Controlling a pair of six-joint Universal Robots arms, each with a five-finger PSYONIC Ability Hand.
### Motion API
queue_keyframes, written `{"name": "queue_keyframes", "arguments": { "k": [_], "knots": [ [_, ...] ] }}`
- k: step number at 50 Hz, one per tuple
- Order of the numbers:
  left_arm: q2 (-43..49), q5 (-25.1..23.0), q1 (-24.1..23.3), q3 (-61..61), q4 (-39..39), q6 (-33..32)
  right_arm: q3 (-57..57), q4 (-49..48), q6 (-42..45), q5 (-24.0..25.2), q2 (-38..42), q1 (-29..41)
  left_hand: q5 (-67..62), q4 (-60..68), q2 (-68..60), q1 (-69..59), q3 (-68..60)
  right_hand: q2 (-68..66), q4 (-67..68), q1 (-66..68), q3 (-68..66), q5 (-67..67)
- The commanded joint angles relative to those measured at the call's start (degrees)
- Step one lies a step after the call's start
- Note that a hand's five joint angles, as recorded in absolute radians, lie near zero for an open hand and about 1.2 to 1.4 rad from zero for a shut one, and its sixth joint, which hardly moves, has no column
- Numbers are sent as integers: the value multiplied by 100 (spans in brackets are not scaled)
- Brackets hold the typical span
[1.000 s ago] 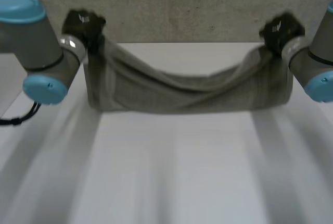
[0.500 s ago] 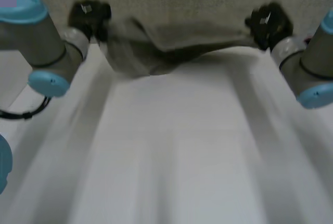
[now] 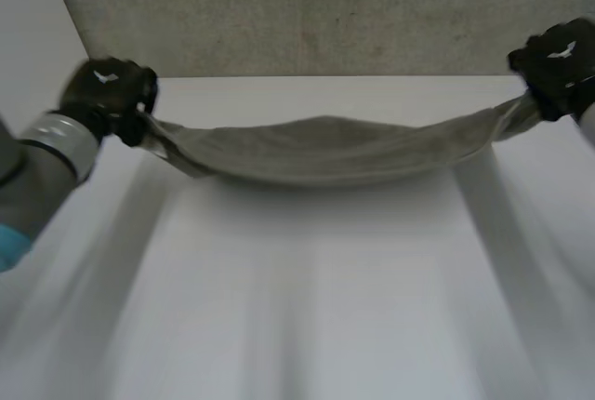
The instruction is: Fold the towel.
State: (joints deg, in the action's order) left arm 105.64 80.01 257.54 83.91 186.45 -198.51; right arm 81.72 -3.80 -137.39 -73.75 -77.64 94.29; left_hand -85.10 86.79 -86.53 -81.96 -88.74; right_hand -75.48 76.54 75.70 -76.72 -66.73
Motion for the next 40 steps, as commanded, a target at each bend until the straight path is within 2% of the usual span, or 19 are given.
{"name": "queue_keyframes", "arguments": {
  "k": [1, 6, 16, 18, 20, 23, 25, 26, 28, 33, 40],
  "knots": [
    [-1114, -56, 471, 363, 102, 417, 213, 607, -525, 413, -962, -472, 1510, -679, 653, 196, 874, -452, 346, 430, -328, -327],
    [-1256, -73, 657, 434, 155, 655, 204, 898, -596, 668, -1007, -605, 1510, -679, 653, 196, 874, -452, 346, 430, -328, -327],
    [-1029, -65, 481, 443, 15, 586, -199, 1099, -543, 546, -876, -622, 1510, -679, 653, 196, 874, -452, 346, 430, -328, -327],
    [-825, -56, 384, 363, -73, 515, -385, 1276, -543, 484, -673, -614, 1510, -679, 653, 196, 874, -452, 346, 430, -328, -327],
    [-327, 23, 104, 14, -388, 209, -909, 1696, -491, 274, -105, -491, 1510, -679, 653, 196, 874, -452, 346, 430, -328, -327],
    [-17, 76, -46, -234, -609, 14, -1176, 1988, -368, 133, 162, -394, 1510, -679, 653, 196, 874, -452, 346, 430, -328, -327],
    [674, 417, -291, -802, -1222, -336, -1648, 2522, 148, -173, 739, -106, 1510, -679, 653, 196, 874, -452, 346, 430, -328, -327],
    [678, 419, -293, -806, -1225, -337, -1650, 2524, 151, -175, 742, -104, 1510, -679, 653, 196, 874, -452, 346, 430, -328, -327],
    [1281, 891, -511, -1435, -1741, -504, -2009, 2796, 659, -473, 1319, 263, 1510, -679, 653, 196, 874, -452, 346, 430, -328, -327],
    [1766, 1139, -688, -1973, -2016, -513, -2177, 2745, 740, -816, 1708, 581, 1510, -679, 653, 196, 874, -452, 346, 430, -328, -327],
    [2214, 1157, -732, -2570, -1963, -583, -2422, 2490, 784, -869, 2208, 599, 1510, -679, 653, 196, 874, -452, 346, 430, -328, -327]
  ]
}}
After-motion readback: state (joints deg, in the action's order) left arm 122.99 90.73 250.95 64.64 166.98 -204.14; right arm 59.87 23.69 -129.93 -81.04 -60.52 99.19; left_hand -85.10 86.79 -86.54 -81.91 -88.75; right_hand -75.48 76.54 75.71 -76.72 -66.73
